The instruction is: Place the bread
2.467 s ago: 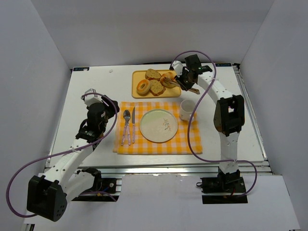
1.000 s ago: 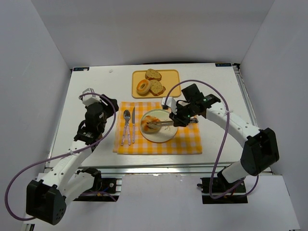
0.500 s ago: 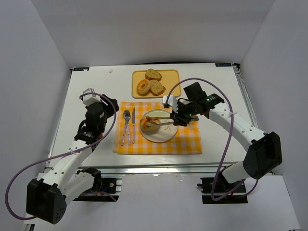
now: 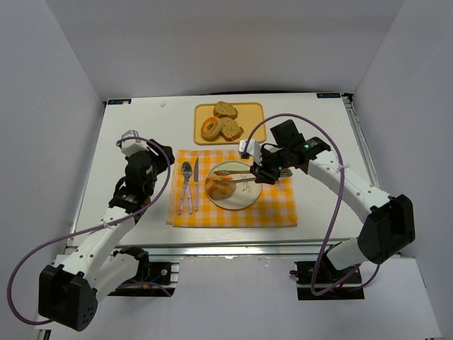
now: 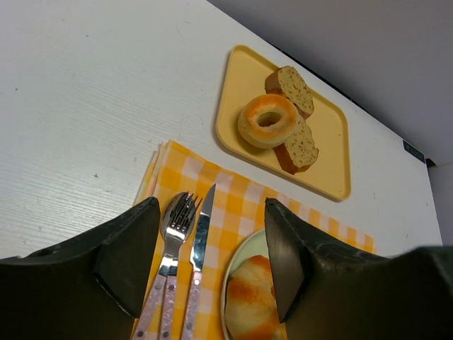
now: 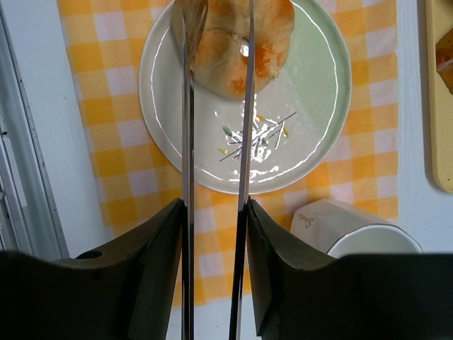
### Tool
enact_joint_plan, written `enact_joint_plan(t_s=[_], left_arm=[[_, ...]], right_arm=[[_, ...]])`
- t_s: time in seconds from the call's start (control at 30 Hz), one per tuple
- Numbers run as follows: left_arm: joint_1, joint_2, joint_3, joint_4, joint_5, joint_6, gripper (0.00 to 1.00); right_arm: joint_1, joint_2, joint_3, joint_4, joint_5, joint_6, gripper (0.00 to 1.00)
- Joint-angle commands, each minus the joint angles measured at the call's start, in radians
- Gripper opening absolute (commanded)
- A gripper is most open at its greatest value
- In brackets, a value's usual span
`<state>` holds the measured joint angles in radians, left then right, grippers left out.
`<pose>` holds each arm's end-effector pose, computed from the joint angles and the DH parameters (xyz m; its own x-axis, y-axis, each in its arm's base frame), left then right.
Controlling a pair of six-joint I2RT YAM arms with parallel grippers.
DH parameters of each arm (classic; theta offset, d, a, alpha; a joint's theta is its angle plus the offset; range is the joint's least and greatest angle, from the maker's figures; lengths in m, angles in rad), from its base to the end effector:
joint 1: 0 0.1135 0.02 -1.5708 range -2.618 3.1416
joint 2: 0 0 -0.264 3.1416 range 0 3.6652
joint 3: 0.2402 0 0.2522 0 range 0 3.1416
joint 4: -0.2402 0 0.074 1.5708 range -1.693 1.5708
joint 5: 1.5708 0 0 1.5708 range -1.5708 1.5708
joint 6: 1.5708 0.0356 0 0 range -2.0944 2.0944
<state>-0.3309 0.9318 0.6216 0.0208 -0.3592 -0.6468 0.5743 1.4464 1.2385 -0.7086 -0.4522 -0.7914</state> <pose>0.2093 -0.0587 0.2771 -0.2067 -0.5255 -0.8253 -0.1742 0.8498 -0.4975 0.2466 0.1781 0.2995 0.0382 -0.7374 -0.6744 -0.9742 0.1226 -0.1892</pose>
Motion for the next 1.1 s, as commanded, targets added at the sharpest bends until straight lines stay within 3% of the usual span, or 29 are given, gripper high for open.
enact_joint_plan(t_s=[0.0, 0.33, 0.63, 1.07], left_arm=[[0.003, -0.033, 0.021, -0.013, -0.012, 0.004, 0.70], [0.003, -0.053, 0.017, -0.015, -0.012, 0.001, 0.70], [0.003, -0.065, 0.007, -0.013, -0.020, -0.004, 0.70], [0.003, -0.044, 0.004, -0.002, -0.020, 0.001, 0.70]], right_arm=[[-0.019, -0.001, 0.061, 0.020, -0.028, -0.011, 0.44], [-0.097, 0.259, 0.338, 0.101, 0.211, 0.029, 0.29], [-0.097, 0.494, 0.579, 0.083, 0.296, 0.018, 0.31], [-0.099, 0.566, 0.602, 0.064, 0.282, 0.060, 0.40]])
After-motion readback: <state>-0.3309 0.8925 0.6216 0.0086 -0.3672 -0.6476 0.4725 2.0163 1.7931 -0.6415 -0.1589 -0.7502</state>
